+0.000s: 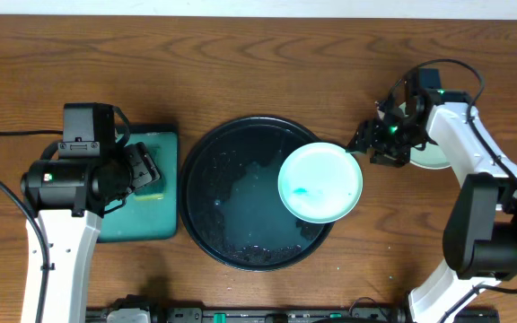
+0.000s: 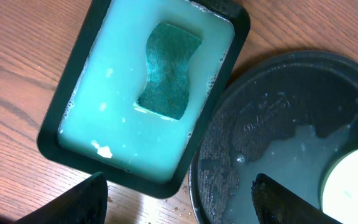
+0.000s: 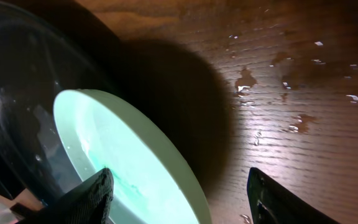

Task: Clean dirty plates on tray and stack at the side
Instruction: 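Move the right gripper back to the remaining green plate rim, then grip the green plate rim with the right gripper and tilt it, then grasp the green sponge from the soapy tray with the left gripper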

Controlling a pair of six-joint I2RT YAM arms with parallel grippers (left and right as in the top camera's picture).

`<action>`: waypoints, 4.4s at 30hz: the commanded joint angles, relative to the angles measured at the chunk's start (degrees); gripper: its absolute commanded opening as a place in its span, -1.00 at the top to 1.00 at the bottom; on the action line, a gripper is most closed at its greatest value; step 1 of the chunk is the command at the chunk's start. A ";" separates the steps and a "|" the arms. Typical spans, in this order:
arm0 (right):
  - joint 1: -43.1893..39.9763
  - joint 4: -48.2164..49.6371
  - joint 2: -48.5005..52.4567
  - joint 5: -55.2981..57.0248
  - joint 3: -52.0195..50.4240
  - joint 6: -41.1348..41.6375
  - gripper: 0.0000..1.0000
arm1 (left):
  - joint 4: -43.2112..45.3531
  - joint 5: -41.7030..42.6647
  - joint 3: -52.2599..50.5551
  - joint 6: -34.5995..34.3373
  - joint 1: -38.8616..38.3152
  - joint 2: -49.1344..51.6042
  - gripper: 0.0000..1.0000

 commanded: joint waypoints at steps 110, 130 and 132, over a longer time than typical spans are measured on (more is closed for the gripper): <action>24.48 12.17 10.49 2.71 -5.38 8.98 0.98 | 26.08 0.22 -8.13 8.41 4.96 38.91 0.85; 24.48 11.43 10.49 2.73 -5.38 8.76 0.98 | 27.47 1.77 -7.54 18.21 3.65 -2.47 0.86; 24.48 11.63 10.49 2.73 -5.38 8.76 0.97 | 27.91 1.62 -7.54 18.88 3.67 -5.51 0.85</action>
